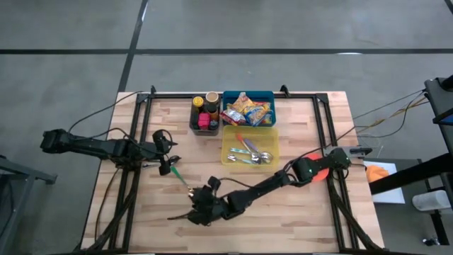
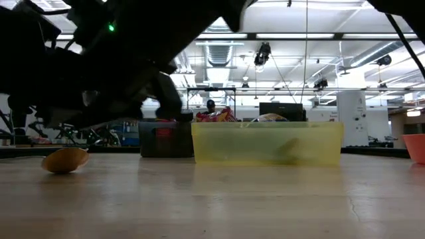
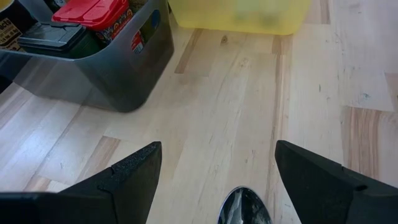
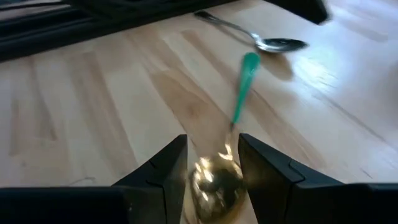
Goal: Pick & Place Food Item
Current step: Put the green spoon into the yellow bin
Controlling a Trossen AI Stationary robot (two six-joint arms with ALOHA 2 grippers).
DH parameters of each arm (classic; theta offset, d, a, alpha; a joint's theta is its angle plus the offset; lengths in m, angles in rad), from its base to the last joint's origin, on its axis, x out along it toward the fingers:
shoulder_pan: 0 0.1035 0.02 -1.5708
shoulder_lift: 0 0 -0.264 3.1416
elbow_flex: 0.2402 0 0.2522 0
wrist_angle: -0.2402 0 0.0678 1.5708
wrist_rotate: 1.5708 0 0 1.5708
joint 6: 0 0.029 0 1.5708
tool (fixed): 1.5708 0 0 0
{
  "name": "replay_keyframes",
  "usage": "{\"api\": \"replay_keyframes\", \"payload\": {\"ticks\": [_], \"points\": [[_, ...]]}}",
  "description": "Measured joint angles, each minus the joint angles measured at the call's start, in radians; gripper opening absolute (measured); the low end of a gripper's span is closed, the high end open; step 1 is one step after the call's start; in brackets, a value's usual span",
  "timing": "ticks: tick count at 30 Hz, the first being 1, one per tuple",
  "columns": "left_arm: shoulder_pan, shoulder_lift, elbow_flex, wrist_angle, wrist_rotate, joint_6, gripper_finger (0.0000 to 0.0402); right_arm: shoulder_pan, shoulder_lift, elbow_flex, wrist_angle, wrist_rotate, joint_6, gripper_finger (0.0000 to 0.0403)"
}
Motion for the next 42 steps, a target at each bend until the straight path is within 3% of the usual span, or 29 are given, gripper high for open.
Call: {"api": "replay_keyframes", "payload": {"ticks": [11, 32, 42], "points": [[0.0, 0.0, 0.0, 0.0, 0.0, 0.0, 0.0316, -0.079, -0.022, 0.001, 0.049, -0.235, -0.032, 0.0142], [0.0, 0.0, 0.0, 0.0, 0.0, 0.0, 0.0317, -0.1, -0.02, -0.067, 0.119, -0.239, -0.086, 0.0142], [0.0, 0.0, 0.0, 0.0, 0.0, 0.0, 0.0317, -0.111, -0.02, -0.145, 0.217, -0.308, -0.084, 0.0142]]}}
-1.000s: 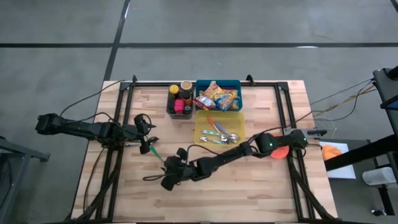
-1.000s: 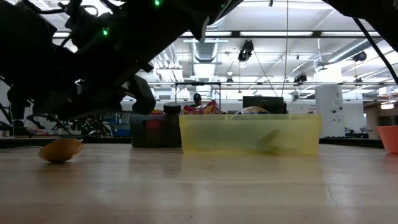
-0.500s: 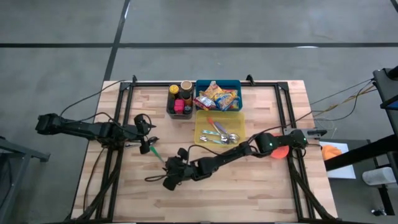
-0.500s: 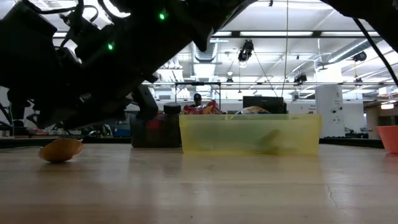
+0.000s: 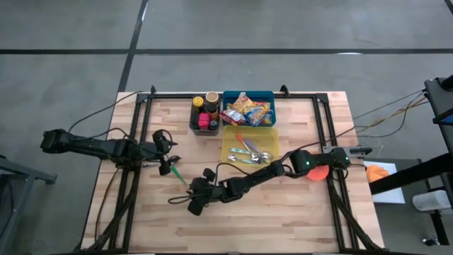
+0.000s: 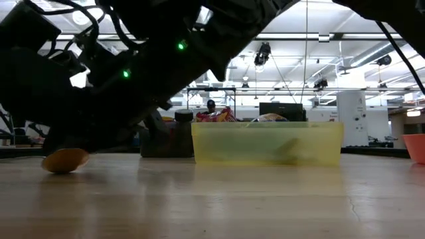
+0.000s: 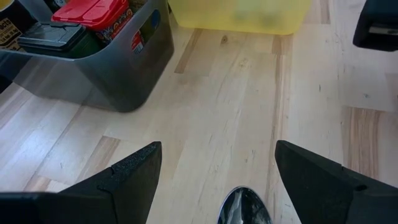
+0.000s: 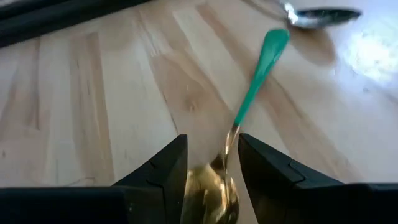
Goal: Pick & Place Food Item
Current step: Put the green spoon into the yellow bin
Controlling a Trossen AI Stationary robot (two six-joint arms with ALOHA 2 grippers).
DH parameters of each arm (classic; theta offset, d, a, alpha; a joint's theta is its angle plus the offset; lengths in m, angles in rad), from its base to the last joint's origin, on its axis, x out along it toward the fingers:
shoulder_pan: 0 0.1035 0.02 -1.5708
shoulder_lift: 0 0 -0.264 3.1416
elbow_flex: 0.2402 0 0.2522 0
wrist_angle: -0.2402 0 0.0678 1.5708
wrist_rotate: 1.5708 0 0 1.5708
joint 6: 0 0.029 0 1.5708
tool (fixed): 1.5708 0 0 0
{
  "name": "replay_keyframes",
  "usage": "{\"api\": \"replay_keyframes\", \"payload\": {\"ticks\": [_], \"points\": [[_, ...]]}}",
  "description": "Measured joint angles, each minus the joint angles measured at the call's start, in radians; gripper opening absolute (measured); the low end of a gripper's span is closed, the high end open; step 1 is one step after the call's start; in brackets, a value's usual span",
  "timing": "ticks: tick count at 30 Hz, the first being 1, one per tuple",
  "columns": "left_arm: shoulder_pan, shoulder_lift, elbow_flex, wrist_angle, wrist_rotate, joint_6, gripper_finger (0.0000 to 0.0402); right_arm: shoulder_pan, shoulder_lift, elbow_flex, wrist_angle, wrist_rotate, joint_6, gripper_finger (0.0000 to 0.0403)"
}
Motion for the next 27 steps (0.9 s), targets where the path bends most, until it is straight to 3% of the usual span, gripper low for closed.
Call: {"api": "replay_keyframes", "payload": {"ticks": [19, 27], "points": [[0.0, 0.0, 0.0, 0.0, 0.0, 0.0, 0.0317, 0.028, -0.001, -0.005, -0.108, -0.006, 0.002, 0.0142], [0.0, 0.0, 0.0, 0.0, 0.0, 0.0, 0.0317, 0.066, -0.042, 0.004, -0.299, -0.004, 0.076, 0.0142]]}}
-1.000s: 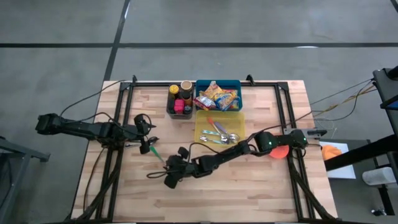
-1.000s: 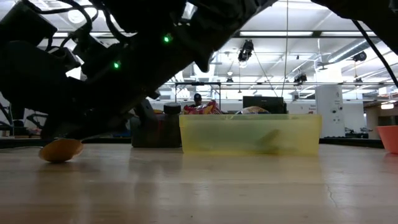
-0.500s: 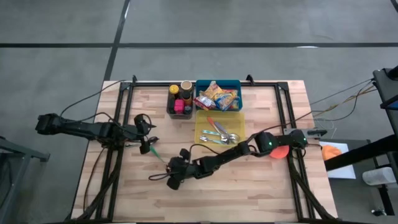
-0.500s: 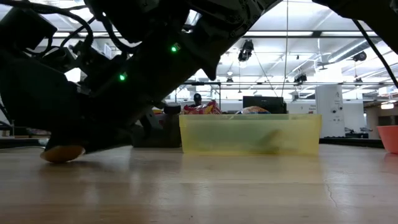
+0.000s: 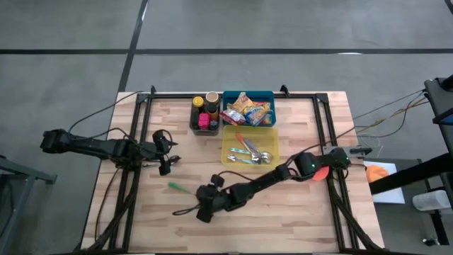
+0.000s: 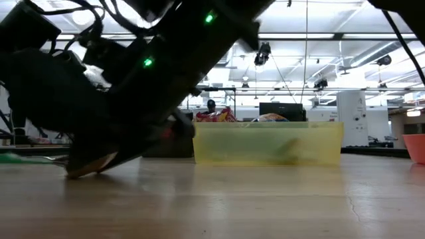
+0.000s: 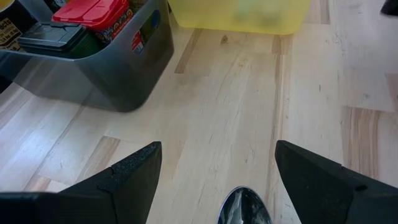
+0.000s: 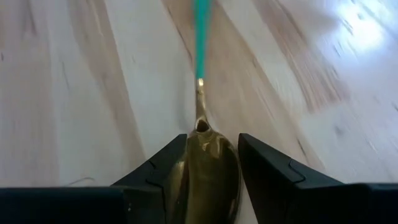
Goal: Pick & Place Food Item
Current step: Put the green spoon into the yellow bin
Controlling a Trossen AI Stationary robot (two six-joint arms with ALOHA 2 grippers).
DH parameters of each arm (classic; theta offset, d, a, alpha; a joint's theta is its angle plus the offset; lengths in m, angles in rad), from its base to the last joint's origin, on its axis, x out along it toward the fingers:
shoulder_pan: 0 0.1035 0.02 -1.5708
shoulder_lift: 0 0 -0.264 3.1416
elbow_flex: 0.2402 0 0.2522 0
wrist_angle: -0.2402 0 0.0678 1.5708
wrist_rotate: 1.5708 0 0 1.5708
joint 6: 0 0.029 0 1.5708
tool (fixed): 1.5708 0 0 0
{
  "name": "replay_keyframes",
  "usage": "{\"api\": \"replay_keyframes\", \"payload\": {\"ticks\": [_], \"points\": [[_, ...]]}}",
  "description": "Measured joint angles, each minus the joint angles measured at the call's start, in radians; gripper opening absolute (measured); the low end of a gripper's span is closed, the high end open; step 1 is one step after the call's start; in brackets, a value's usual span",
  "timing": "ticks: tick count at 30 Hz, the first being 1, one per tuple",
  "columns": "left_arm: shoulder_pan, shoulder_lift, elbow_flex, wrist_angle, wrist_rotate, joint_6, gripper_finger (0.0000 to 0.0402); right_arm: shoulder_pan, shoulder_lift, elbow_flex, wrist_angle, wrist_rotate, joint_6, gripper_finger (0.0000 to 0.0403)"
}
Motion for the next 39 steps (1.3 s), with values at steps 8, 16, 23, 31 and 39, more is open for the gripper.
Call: {"api": "replay_keyframes", "payload": {"ticks": [8, 16, 23, 31, 39], "points": [[0.0, 0.0, 0.0, 0.0, 0.0, 0.0, 0.0317, 0.041, -0.06, -0.001, -0.214, -0.07, 0.049, 0.0142], [0.0, 0.0, 0.0, 0.0, 0.0, 0.0, 0.0317, 0.07, -0.08, -0.001, -0.316, -0.149, 0.099, 0.0142], [0.0, 0.0, 0.0, 0.0, 0.0, 0.0, 0.0317, 0.09, -0.104, -0.003, -0.324, -0.134, 0.099, 0.0142], [0.0, 0.0, 0.0, 0.0, 0.0, 0.0, 0.0317, 0.088, -0.122, -0.003, -0.302, -0.079, 0.084, 0.0142], [0.0, 0.0, 0.0, 0.0, 0.0, 0.0, 0.0317, 0.088, -0.106, -0.003, -0.272, -0.07, 0.083, 0.0142]]}}
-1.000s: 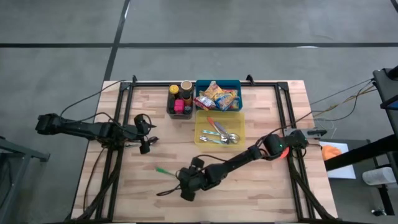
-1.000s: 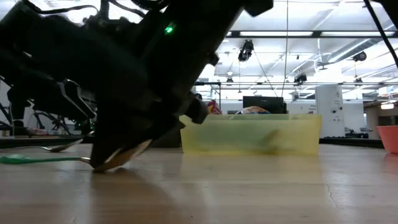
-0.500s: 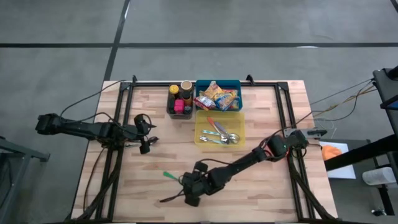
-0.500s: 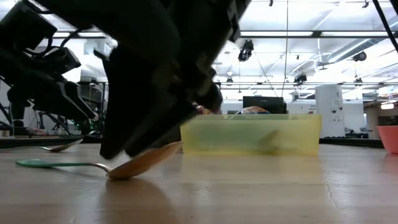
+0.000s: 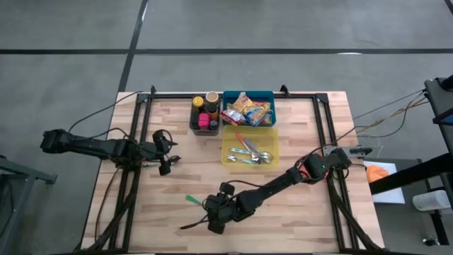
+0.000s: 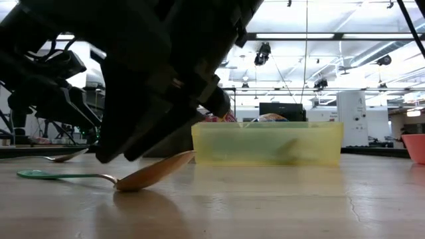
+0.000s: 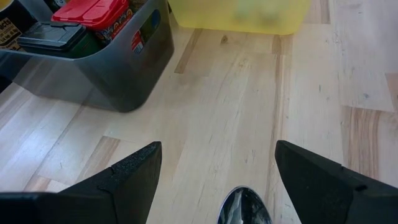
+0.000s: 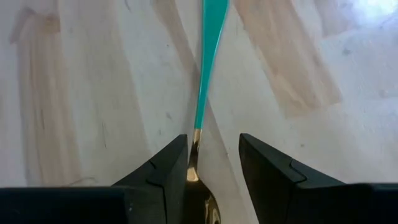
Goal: Pick & Place Food Item
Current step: Put the green spoon into the yellow bin
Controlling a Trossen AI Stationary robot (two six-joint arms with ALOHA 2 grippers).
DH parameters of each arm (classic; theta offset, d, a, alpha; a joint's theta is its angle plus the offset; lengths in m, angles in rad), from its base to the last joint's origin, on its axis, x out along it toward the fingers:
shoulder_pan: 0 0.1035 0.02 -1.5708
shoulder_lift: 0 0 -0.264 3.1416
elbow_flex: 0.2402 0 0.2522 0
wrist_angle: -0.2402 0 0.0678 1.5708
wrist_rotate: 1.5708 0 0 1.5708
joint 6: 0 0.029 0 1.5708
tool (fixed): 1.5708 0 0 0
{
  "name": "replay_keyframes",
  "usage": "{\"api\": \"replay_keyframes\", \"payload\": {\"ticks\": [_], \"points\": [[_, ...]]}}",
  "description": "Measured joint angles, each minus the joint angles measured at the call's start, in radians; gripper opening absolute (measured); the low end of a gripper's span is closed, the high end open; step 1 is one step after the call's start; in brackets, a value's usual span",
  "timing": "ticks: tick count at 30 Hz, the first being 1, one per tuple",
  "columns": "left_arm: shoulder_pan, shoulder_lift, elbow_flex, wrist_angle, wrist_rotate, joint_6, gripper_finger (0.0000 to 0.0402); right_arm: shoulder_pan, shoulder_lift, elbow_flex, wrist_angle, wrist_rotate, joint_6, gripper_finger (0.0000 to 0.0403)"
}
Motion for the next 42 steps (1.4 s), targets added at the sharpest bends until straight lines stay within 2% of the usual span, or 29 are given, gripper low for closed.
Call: {"api": "replay_keyframes", "payload": {"ticks": [5, 18, 25, 35, 42], "points": [[0.0, 0.0, 0.0, 0.0, 0.0, 0.0, 0.0317, 0.0, 0.0, -0.015, 0.043, 0.046, 0.0, 0.0142], [0.0, 0.0, 0.0, 0.0, 0.0, 0.0, 0.0316, 0.007, 0.0, -0.144, 0.234, 0.049, -0.002, 0.0142], [0.0, 0.0, 0.0, 0.0, 0.0, 0.0, 0.0316, 0.007, 0.0, -0.151, 0.239, 0.049, -0.001, 0.0138], [0.0, 0.0, 0.0, 0.0, 0.0, 0.0, 0.0316, 0.006, 0.0, -0.152, 0.241, 0.049, 0.0, 0.006], [0.0, 0.0, 0.0, 0.0, 0.0, 0.0, 0.0316, 0.006, 0.0, -0.153, 0.255, 0.044, 0.0, 0.0023]]}}
